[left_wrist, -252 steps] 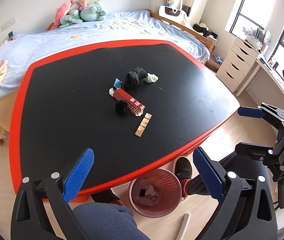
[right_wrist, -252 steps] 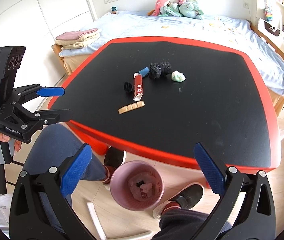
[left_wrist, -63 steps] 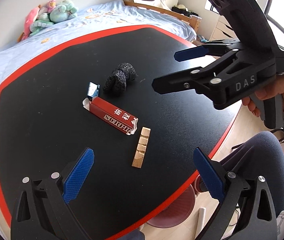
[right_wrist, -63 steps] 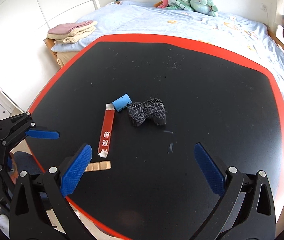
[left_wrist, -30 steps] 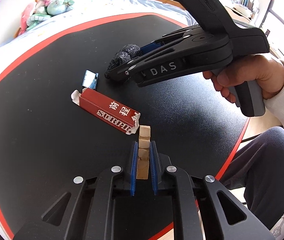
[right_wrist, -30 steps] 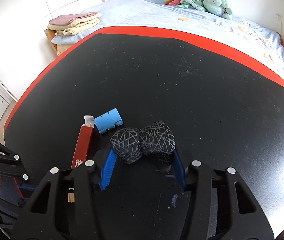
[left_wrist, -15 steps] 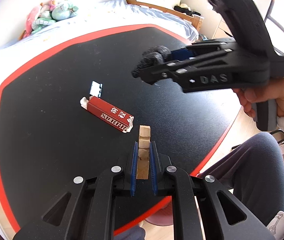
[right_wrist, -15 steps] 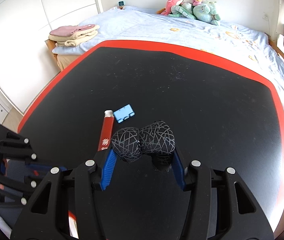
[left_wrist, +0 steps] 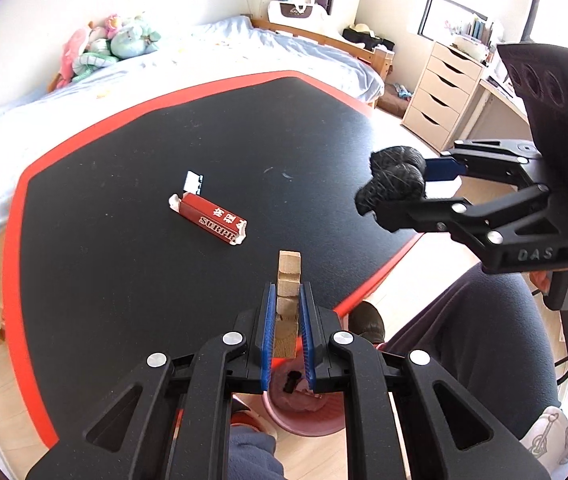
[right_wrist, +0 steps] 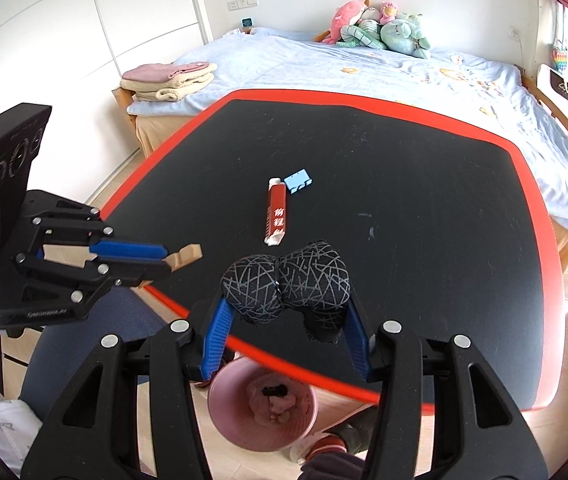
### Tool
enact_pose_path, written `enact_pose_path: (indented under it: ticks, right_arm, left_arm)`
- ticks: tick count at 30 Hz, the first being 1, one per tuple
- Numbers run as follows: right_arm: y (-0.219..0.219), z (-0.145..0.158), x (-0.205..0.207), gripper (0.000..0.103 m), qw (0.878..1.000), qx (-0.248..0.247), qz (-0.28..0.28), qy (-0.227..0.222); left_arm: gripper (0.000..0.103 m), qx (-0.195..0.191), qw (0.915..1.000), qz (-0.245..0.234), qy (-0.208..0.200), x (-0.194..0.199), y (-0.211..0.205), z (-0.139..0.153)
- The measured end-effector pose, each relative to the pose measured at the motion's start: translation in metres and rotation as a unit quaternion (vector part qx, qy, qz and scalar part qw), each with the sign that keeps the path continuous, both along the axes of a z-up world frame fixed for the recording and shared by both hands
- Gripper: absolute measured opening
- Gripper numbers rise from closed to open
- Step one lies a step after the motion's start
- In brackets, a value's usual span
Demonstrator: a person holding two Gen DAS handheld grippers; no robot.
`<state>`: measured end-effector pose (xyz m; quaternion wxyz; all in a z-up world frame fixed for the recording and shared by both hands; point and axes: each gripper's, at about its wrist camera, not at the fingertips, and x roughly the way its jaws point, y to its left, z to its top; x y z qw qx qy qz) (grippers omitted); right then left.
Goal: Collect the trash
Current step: 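Carry socks and clothespin to the wastebasket and open both tools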
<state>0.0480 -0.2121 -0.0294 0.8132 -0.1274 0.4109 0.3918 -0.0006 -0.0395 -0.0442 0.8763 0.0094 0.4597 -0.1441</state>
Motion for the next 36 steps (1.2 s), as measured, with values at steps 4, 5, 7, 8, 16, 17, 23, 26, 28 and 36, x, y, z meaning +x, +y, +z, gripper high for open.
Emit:
enact_pose_path:
  ticks: [4,5,7,8,16,17,23,26,28,36]
  right_arm:
    - [-0.013,0.003,-0.023,0.05,1.0,0.001,0.001,0.002]
    - [-0.016,0.004,-0.028,0.05,1.0,0.0,0.001,0.001]
    - [-0.02,0.003,-0.038,0.05,1.0,-0.001,0.0,0.004]
    - [-0.022,0.002,-0.043,0.05,1.0,-0.001,0.0,0.007]
    - [-0.036,-0.013,-0.076,0.051,1.0,-0.007,0.001,0.029]
    - [-0.037,-0.015,-0.078,0.051,0.999,-0.008,0.001,0.033]
    - [-0.037,-0.022,-0.084,0.051,0.999,-0.008,0.005,0.041]
    - [-0.036,-0.023,-0.086,0.051,0.999,-0.008,0.007,0.042]
    - [-0.036,-0.024,-0.087,0.051,0.999,-0.008,0.008,0.044]
    - [-0.035,-0.028,-0.087,0.052,0.999,-0.008,0.014,0.048]
  left_arm:
    - [0.012,-0.003,1.0,-0.003,-0.005,-0.01,-0.005,0.004]
    - [0.012,-0.004,1.0,-0.004,-0.005,-0.012,-0.006,0.005]
    - [0.012,-0.007,0.9999,-0.007,-0.007,-0.018,-0.011,0.005]
    - [0.012,-0.009,0.9999,-0.008,-0.007,-0.021,-0.012,0.005]
    - [0.012,-0.018,0.9998,-0.011,0.0,-0.047,-0.022,0.0]
    - [0.012,-0.019,0.9998,-0.011,0.001,-0.049,-0.023,-0.001]
    - [0.012,-0.019,0.9997,-0.012,0.006,-0.061,-0.026,-0.004]
    - [0.012,-0.019,0.9997,-0.013,0.006,-0.063,-0.027,-0.005]
    - [0.012,-0.019,0.9997,-0.014,0.007,-0.064,-0.028,-0.005]
    - [0.012,-0.02,0.9996,-0.02,0.009,-0.065,-0.03,-0.005]
